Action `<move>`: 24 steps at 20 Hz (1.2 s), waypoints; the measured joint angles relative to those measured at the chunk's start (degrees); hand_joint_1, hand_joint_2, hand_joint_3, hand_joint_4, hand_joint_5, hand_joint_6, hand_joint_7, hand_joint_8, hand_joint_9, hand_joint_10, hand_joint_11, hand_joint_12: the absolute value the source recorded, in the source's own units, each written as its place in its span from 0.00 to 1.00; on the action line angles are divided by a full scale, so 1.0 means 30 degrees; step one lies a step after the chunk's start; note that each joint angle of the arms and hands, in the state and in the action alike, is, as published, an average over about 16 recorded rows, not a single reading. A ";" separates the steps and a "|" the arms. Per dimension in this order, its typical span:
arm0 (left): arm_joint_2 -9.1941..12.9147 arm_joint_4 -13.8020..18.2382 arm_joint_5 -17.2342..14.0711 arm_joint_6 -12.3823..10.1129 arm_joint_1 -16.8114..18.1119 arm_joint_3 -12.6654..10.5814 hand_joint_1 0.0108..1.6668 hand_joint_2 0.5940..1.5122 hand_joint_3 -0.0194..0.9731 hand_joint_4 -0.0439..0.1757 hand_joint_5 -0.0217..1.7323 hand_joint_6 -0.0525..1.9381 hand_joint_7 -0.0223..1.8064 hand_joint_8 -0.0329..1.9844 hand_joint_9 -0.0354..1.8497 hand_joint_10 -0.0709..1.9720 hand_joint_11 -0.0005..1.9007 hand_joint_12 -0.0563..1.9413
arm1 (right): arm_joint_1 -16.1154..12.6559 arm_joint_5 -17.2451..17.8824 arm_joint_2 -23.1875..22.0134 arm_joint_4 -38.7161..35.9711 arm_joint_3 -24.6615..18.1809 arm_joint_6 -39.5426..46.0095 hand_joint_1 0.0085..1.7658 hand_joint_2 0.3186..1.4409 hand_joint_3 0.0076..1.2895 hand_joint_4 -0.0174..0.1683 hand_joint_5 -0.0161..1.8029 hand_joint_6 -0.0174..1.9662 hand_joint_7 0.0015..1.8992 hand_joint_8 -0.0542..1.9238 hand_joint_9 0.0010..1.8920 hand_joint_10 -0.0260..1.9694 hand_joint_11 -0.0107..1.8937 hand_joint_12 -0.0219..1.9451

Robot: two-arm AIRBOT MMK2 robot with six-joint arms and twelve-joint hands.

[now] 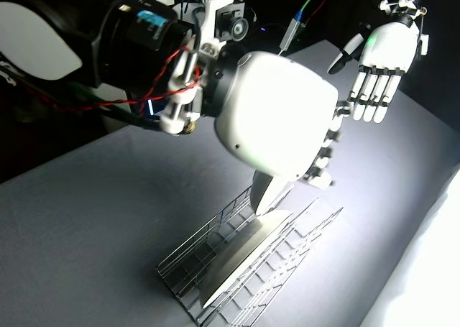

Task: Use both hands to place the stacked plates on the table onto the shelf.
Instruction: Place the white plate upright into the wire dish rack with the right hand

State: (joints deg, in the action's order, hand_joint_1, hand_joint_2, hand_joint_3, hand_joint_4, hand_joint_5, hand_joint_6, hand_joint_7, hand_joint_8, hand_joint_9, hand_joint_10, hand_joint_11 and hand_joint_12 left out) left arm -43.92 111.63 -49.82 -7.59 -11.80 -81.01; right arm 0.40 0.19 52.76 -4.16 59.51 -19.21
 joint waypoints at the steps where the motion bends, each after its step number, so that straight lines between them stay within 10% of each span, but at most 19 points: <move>1: -0.0007 0.0001 -0.0008 -0.0018 0.0001 -0.0022 0.00 0.48 0.04 0.19 0.02 0.03 0.02 0.02 0.03 0.04 0.01 0.03 | 0.0043 -0.0046 -0.0144 -0.0111 0.0002 0.0000 0.75 0.59 0.00 0.07 0.52 0.49 0.56 0.43 0.49 0.50 0.32 0.66; 17: -0.0067 0.0006 -0.0106 -0.0240 0.0001 -0.0152 0.00 0.48 0.04 0.19 0.02 0.03 0.02 0.02 0.03 0.04 0.01 0.03 | 0.2498 0.1632 -0.1217 -0.3070 -0.0006 -0.0004 0.74 0.61 0.01 0.06 0.52 0.49 0.56 0.44 0.46 0.58 0.31 0.67; 24: -0.0067 0.0005 -0.0117 -0.0279 -0.0034 -0.0152 0.00 0.48 0.04 0.19 0.02 0.03 0.02 0.02 0.03 0.04 0.01 0.03 | 0.3378 0.2888 -0.1406 -0.4463 -0.0053 0.0008 0.71 0.64 0.01 0.05 0.50 0.40 0.53 0.31 0.46 0.39 0.26 0.65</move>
State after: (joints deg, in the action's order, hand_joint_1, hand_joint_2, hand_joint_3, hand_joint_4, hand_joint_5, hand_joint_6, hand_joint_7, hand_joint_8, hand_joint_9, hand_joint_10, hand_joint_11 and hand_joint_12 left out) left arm -44.12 111.65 -50.17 -8.42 -11.90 -81.47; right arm 10.53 8.86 48.54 -17.55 59.36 -19.18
